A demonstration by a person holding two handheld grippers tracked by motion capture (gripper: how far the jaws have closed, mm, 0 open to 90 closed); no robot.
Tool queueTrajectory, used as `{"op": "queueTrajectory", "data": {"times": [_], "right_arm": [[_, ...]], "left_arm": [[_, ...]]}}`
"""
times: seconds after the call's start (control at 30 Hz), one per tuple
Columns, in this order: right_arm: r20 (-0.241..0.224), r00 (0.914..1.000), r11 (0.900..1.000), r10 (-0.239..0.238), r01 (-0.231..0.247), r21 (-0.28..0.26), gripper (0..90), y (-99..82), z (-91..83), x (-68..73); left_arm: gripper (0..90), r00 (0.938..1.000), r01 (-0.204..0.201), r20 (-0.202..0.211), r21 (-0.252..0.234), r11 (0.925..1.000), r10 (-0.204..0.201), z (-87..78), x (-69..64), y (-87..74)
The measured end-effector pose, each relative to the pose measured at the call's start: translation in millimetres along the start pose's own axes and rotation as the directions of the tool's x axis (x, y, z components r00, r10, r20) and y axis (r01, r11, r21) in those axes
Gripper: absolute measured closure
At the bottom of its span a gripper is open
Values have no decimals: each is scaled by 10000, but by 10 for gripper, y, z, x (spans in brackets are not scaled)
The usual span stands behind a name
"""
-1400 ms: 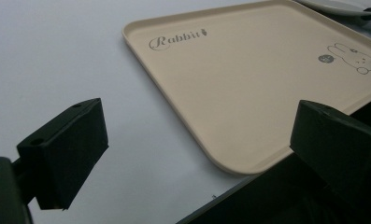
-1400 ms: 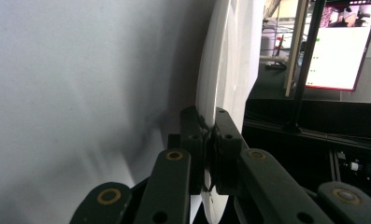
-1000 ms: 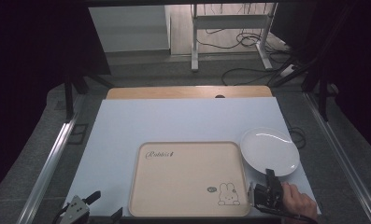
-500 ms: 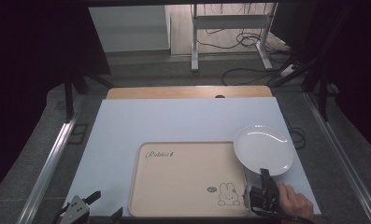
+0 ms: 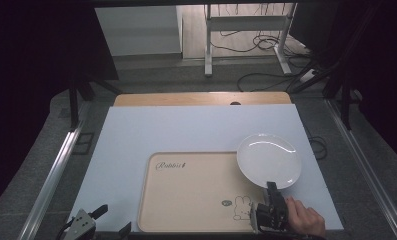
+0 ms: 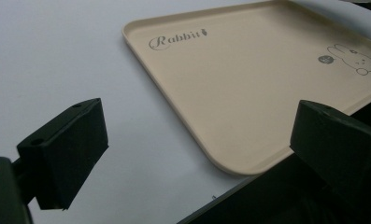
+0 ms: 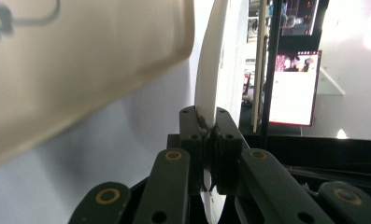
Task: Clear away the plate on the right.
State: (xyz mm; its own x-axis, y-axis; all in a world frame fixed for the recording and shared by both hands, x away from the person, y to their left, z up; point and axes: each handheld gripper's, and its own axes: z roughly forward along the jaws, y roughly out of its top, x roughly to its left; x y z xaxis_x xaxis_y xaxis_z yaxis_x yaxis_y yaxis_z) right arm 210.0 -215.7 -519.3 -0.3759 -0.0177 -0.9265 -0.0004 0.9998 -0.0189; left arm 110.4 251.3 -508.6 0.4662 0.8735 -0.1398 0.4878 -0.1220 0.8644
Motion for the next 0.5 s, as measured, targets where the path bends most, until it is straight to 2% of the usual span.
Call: {"op": "queueTrajectory", "data": {"times": [0.07,0.1,0.17,0.2,0.27,0.3,0.37,0.4,0.5], "right_arm": [[55,10000,10000,3,-2,-72,849,28,-14,3],[153,9999,9994,21,-16,-341,849,43,-1,10],[56,10000,9996,-42,43,-280,849,91,-41,4],[183,9998,9984,5,6,-563,849,129,-42,18],[133,9998,9982,-118,126,-587,848,173,-68,13],[195,9998,9970,-90,104,-763,848,189,-62,22],[96,9997,9978,-220,226,-621,848,236,-94,17],[225,9996,9973,-170,185,-709,847,253,-90,32],[125,9996,9963,-262,271,-811,847,309,-107,36]], "left_arm": [[37,10000,1,1,1,10000,-1,0,1,0],[37,10000,1,3,2,10000,-1,-1,1,0],[37,10000,6,1,-2,10000,-6,-1,2,-1],[37,10000,9,-3,0,10000,-9,-1,1,0],[36,10000,29,-6,2,10000,-29,-1,-1,-1],[37,10000,7,2,0,10000,-7,-1,2,-1],[37,10000,13,-3,-1,10000,-13,-2,2,-1],[37,10000,14,-2,-2,10000,-14,-2,2,-1],[37,10000,15,-3,4,10000,-15,-1,1,-1]]}}
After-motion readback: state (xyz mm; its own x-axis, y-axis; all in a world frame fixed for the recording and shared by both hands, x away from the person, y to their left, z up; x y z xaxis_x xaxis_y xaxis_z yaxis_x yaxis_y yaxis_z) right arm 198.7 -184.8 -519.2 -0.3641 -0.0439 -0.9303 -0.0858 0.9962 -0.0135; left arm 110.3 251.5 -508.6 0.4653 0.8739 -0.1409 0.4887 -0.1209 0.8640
